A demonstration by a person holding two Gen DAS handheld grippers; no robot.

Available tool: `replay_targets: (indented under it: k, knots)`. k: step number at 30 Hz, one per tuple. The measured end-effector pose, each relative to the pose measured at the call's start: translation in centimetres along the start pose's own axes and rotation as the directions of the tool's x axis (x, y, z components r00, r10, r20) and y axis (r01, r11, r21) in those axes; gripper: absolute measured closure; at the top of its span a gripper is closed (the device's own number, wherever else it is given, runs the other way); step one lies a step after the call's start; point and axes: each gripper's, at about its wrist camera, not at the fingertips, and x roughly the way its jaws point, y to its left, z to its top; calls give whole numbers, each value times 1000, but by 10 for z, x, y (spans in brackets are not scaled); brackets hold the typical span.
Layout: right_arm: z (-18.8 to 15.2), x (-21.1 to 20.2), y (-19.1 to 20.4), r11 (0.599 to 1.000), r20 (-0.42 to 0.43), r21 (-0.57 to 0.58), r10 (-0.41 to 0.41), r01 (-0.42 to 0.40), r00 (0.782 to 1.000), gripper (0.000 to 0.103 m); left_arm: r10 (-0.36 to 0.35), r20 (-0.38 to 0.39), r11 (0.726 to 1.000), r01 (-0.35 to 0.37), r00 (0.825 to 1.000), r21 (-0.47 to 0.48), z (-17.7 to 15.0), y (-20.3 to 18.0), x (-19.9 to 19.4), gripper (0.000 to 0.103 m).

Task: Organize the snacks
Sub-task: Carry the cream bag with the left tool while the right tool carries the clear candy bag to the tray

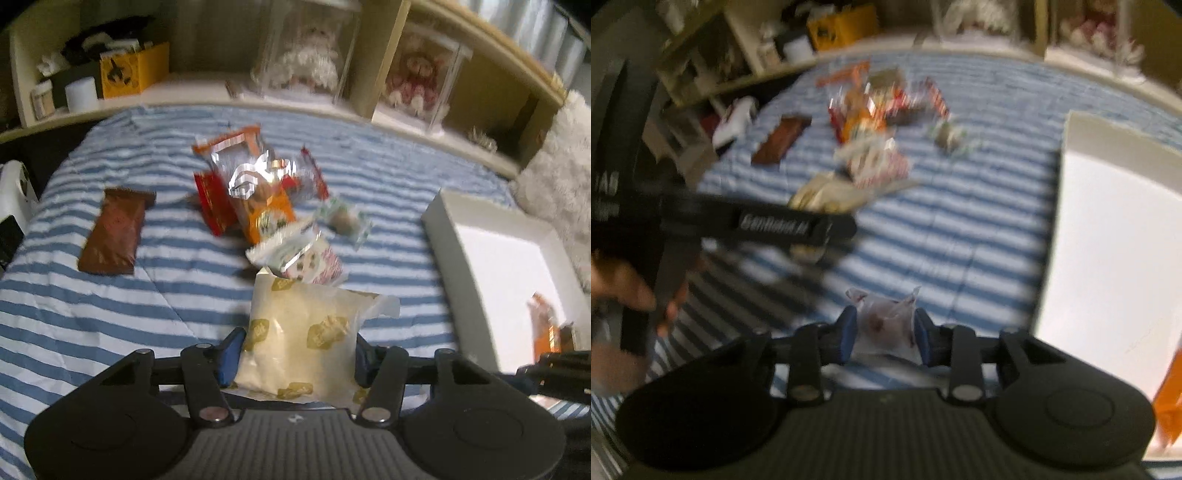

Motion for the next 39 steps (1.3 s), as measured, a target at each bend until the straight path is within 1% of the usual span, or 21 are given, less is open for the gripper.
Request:
replay_targets:
  k: [5,11,17,23,30,35,39]
  knots:
    - [13,-33,-15,999,98,46,-20,15,995,64,-10,72,1000,12,997,-25,4,-4,-29,45]
    - [21,-61,-29,995,185,94,-43,26,982,64,-25,132,999,30,991,-36,5,-10,-58,45]
    - [12,-92,-41,991,246,130,-64,33,967,64,-39,182,999,42,982,-14,0,-21,-87,45]
    - [-2,-112,-49,985,284,162,-105,60,953,64,-51,216,999,51,975,5,-4,-38,-104,45]
    - [-22,-136,-65,978,315,190,-148,91,937,64,-88,226,996,86,970,16,-8,-68,-104,45]
    - [-33,-148,-78,970,323,217,-179,112,929,64,-137,206,990,132,969,40,-11,-96,-93,45]
    - [-39,-150,-90,964,312,234,-200,128,929,64,-172,181,985,166,968,47,-15,-115,-79,45]
